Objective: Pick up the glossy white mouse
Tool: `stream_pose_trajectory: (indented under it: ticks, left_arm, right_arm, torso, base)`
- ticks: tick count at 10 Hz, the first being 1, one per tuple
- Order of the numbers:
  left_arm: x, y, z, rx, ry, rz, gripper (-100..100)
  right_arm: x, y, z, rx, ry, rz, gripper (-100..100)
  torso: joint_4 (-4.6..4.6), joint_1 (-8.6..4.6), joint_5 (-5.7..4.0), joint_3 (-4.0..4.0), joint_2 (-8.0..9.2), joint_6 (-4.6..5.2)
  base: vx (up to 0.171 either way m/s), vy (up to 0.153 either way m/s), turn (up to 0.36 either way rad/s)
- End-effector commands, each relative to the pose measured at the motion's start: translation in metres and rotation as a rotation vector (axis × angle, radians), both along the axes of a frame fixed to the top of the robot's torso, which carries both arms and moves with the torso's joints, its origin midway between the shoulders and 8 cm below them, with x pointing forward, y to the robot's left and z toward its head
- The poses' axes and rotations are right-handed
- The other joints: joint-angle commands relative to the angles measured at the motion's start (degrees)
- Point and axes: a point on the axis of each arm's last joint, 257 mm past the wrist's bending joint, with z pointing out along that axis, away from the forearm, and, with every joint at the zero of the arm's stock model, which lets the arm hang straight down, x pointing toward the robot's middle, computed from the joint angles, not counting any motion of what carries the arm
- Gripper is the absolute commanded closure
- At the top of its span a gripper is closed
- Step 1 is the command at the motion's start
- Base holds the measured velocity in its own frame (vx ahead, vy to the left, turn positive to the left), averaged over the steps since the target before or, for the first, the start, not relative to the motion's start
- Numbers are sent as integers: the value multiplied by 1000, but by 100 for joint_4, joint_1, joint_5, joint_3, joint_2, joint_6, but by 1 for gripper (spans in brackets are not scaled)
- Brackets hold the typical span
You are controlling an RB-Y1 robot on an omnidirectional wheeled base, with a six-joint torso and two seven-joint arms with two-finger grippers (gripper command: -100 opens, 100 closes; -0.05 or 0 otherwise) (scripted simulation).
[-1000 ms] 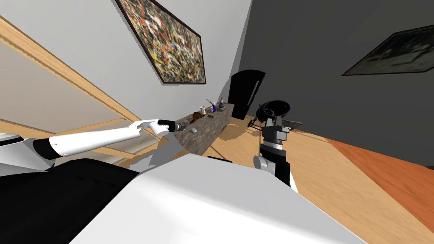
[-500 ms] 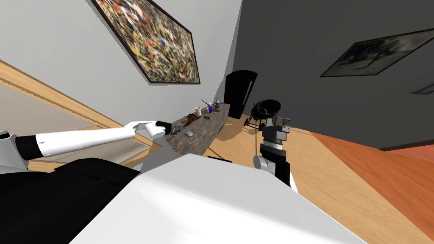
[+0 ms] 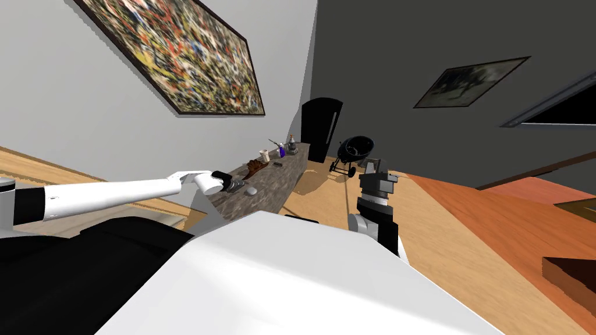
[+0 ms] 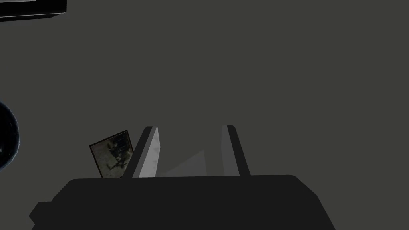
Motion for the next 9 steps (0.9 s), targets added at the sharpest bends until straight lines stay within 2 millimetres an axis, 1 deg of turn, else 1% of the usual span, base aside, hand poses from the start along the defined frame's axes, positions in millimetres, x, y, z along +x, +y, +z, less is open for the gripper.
stream_pose_trajectory:
  ticks: [1, 2, 3, 4, 5, 6, 8, 9]
  left_arm:
    - [-28, 1, -17, -3, 69, 23, -100]
    - [-61, -6, -41, -31, 136, 42, -100]
    - [-61, -6, -41, -31, 136, 42, -100]
    - [-56, -4, -43, -26, 127, 38, -100]
    - [-57, -4, -43, -27, 129, 38, 0]
    - [-61, -1, -52, -29, 125, 46, -100]
    - [-66, 2, -62, -30, 123, 53, -100]
    - [-64, 1, -58, -31, 122, 52, -100]
  right_arm:
    - [0, 0, 0, 0, 0, 0, 0]
    - [0, 0, 0, 0, 0, 0, 0]
    - [0, 0, 0, 0, 0, 0, 0]
    - [0, 0, 0, 0, 0, 0, 0]
    - [0, 0, 0, 0, 0, 0, 0]
    - [0, 0, 0, 0, 0, 0, 0]
    - [0, 0, 0, 0, 0, 0, 0]
    - [0, 0, 0, 0, 0, 0, 0]
  torso:
    - [0, 0, 0, 0, 0, 0]
    - [-1, 0, 0, -3, -4, 1]
    - [-5, -7, 2, -10, -18, 1]
    - [-3, -11, -5, -6, -9, -2]
    - [3, -9, -3, 9, 17, -3]
    - [8, -8, -3, 20, 35, -4]
    - [10, -1, -1, 25, 43, -4]
    - [10, 0, 0, 25, 44, -4]
  base:
    - [138, 6, -189]
    - [182, -20, -245]
    - [139, -18, -83]
    - [47, -3, -1]
    - [11, -1, -1]
    - [12, 8, -56]
    - [16, 16, -49]
    - [6, 5, -3]
